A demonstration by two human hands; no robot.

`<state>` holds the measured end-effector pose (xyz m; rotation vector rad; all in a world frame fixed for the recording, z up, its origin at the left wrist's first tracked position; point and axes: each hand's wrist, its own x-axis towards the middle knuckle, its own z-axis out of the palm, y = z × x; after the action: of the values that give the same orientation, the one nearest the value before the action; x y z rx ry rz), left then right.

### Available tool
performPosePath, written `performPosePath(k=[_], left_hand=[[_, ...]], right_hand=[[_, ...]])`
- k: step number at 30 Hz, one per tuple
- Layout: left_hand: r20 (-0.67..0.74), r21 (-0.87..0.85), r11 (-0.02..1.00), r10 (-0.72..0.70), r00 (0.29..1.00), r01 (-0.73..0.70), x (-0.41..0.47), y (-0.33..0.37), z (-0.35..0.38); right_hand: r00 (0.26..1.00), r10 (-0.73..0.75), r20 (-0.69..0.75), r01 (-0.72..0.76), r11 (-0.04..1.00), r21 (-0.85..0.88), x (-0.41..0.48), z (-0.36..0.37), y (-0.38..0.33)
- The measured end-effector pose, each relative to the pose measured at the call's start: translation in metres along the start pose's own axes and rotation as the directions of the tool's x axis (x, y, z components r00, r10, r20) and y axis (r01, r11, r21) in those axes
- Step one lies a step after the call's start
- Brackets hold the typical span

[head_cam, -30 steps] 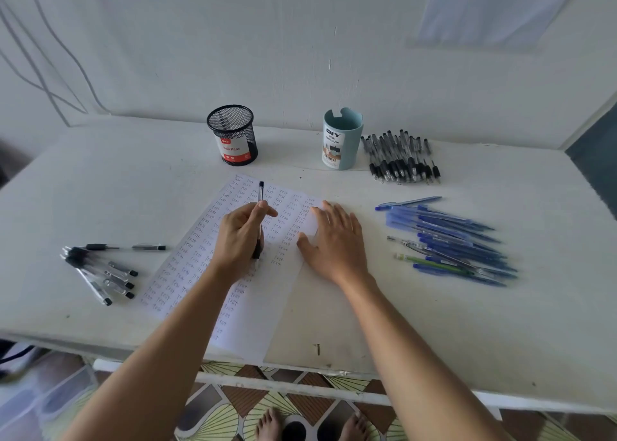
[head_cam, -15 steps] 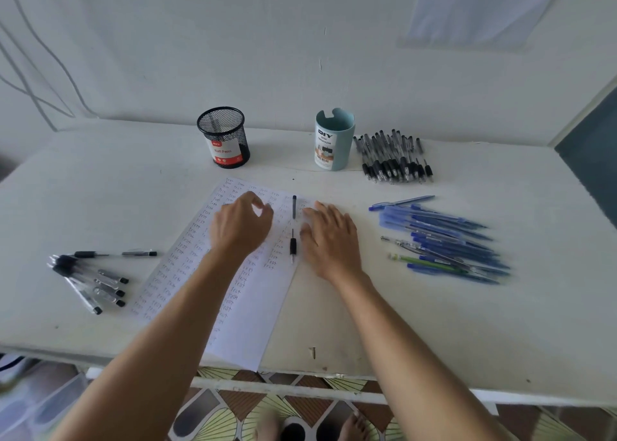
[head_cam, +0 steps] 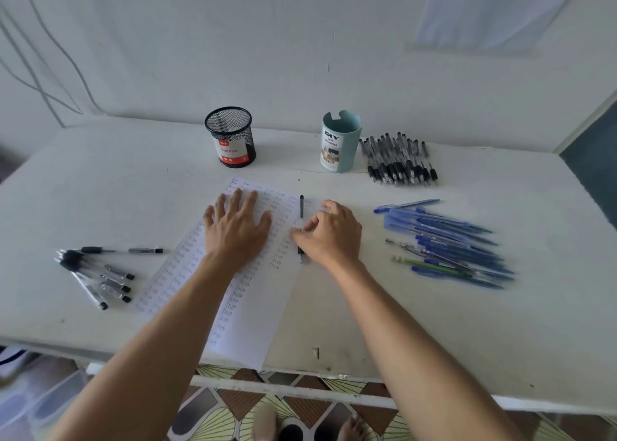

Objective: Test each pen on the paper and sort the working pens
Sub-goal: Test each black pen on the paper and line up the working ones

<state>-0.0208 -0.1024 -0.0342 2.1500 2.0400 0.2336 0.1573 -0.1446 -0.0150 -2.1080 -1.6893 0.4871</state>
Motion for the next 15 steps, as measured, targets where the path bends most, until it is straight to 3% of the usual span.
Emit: performPosePath(k=[5, 11, 15], left_hand=[[-0.008, -0.003, 1.0, 0.003, 1.0, -0.003, 0.0, -0.002, 0.001], [-0.02, 0.005, 1.0, 0.004, 1.0, -0.004, 0.0, -0.002, 0.002], [-0.035, 0.008, 1.0, 0.008, 0.999, -0.008, 0.001, -0.001, 0.003]], right_hand=[[1.0, -0.001, 0.001, 0.001, 1.0, 0.011, 0.0, -0.012, 0.003], [0.95, 0.082, -0.301, 0.022, 0.945, 0.327, 0.001, -0.029, 0.025], [0.874, 0.169, -0.456, 0.047, 0.904, 0.424, 0.016, -0.05, 0.038]])
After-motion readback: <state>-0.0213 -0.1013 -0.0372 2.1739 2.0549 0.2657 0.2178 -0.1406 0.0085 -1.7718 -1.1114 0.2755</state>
